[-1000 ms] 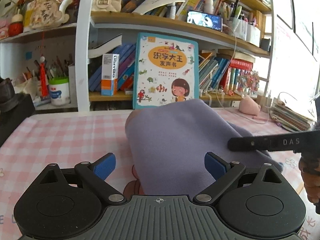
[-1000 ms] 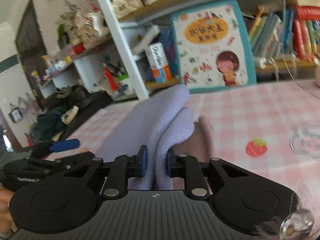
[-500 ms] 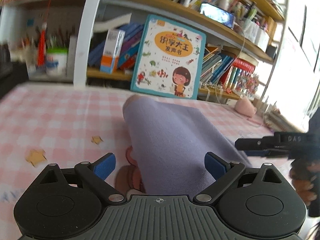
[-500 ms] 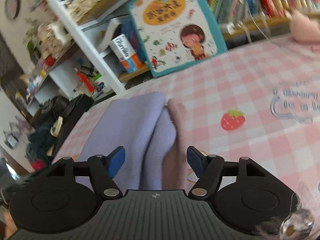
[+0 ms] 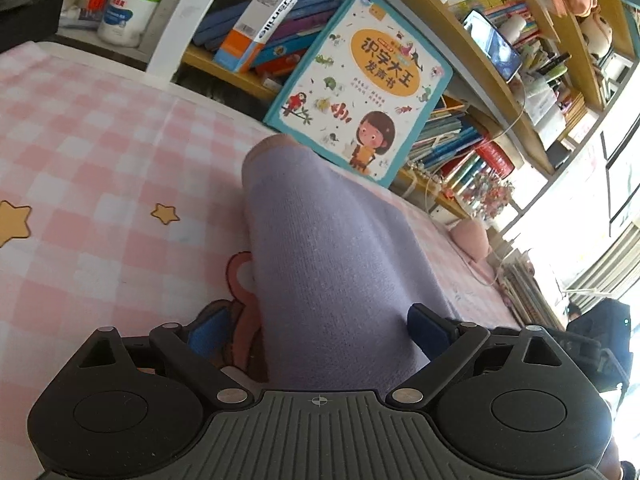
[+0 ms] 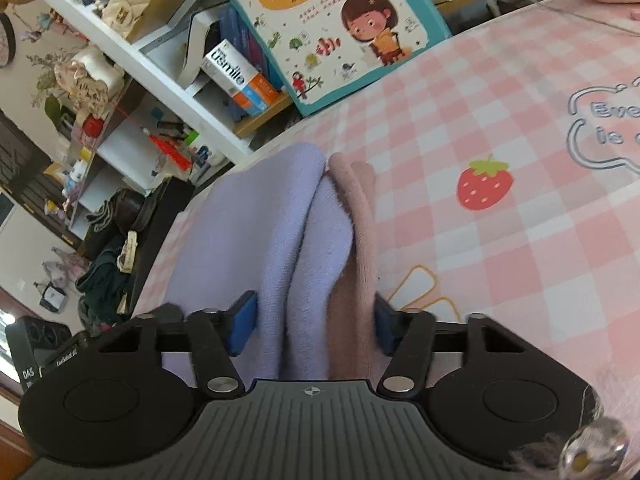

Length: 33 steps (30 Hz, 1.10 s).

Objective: Fold clothes

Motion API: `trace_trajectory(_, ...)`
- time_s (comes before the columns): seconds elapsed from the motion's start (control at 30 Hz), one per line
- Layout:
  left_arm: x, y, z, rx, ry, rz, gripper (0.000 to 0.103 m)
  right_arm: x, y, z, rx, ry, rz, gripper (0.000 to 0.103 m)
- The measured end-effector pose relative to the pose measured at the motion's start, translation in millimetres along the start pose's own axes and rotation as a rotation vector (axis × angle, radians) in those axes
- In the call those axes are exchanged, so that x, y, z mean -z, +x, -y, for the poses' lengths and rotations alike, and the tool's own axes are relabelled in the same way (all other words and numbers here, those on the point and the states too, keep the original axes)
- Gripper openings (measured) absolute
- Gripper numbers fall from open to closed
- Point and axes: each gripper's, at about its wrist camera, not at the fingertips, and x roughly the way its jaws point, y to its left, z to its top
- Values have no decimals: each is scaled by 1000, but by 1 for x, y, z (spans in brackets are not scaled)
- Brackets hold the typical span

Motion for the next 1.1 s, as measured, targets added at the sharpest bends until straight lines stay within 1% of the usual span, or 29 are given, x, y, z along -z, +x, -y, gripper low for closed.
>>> trace_trajectory(0.03,1,0,2,5,3,-1,71,1,-1,-3,6,-24,11,42)
trace_trajectory(0.07,1,0,5,10,6,-1,69,3,-3,-8,12,-53,27,38)
trace_trajectory(0.1,2,-2,10,-3,37,4,64,5,-7,-14,19,-97,54,31)
trace_trajectory(0.13,5,-5,19,-23,85,21,62,8,-11,-22,26,-145,78,25)
trace_trajectory(0.17,7,-9,27,-37,128,37,62,11,-16,-29,31,-199,100,22)
trace_trajectory(0.23,11,-15,37,-57,191,58,63,17,-23,-43,46,-298,129,22)
trace_trajectory(0.27,13,-17,40,-66,213,63,64,19,-24,-46,57,-331,130,22)
trace_trajectory(0.3,13,-15,39,-75,214,49,67,20,-23,-47,66,-339,122,22)
trace_trajectory(0.37,9,-10,28,-74,152,14,68,18,-19,-41,80,-297,92,29)
trace_trajectory(0.4,7,-10,23,-66,125,10,71,15,-16,-36,85,-257,78,40)
trace_trajectory(0.43,6,-11,18,-55,102,11,75,12,-14,-32,87,-222,67,48)
trace_trajectory(0.47,4,-12,14,-45,78,12,77,10,-14,-28,82,-196,63,50)
trace_trajectory(0.53,2,-16,10,-61,72,28,81,6,-11,-21,71,-151,47,57)
trace_trajectory(0.63,-2,-18,3,-49,39,29,81,0,-5,-9,35,-67,10,59)
trace_trajectory(0.7,-3,-14,-2,-30,11,17,81,-3,1,-1,1,-5,-13,59)
trace_trajectory(0.77,-1,-9,-6,-7,-19,3,81,-4,4,2,-32,28,-11,59)
trace_trajectory(0.8,0,-6,-7,5,-35,-4,81,-4,6,3,-46,41,-12,57)
trace_trajectory(0.83,1,-3,-8,18,-45,-11,77,-4,9,2,-52,41,-16,51)
trace_trajectory(0.87,3,-2,-6,25,-40,-9,72,-3,10,0,-48,24,-17,47)
trace_trajectory(0.9,5,-1,-2,19,-25,-5,66,-2,11,-4,-42,-2,-12,38)
trace_trajectory(0.93,6,-2,5,0,11,4,63,0,9,-10,-30,-48,5,35)
trace_trajectory(1.0,8,-6,19,-36,90,26,61,6,3,-24,2,-155,42,31)
trace_trajectory(1.07,10,-9,27,-46,137,35,61,12,-2,-37,37,-258,77,30)
trace_trajectory(1.1,10,-10,30,-50,158,39,61,15,-4,-39,48,-284,85,30)
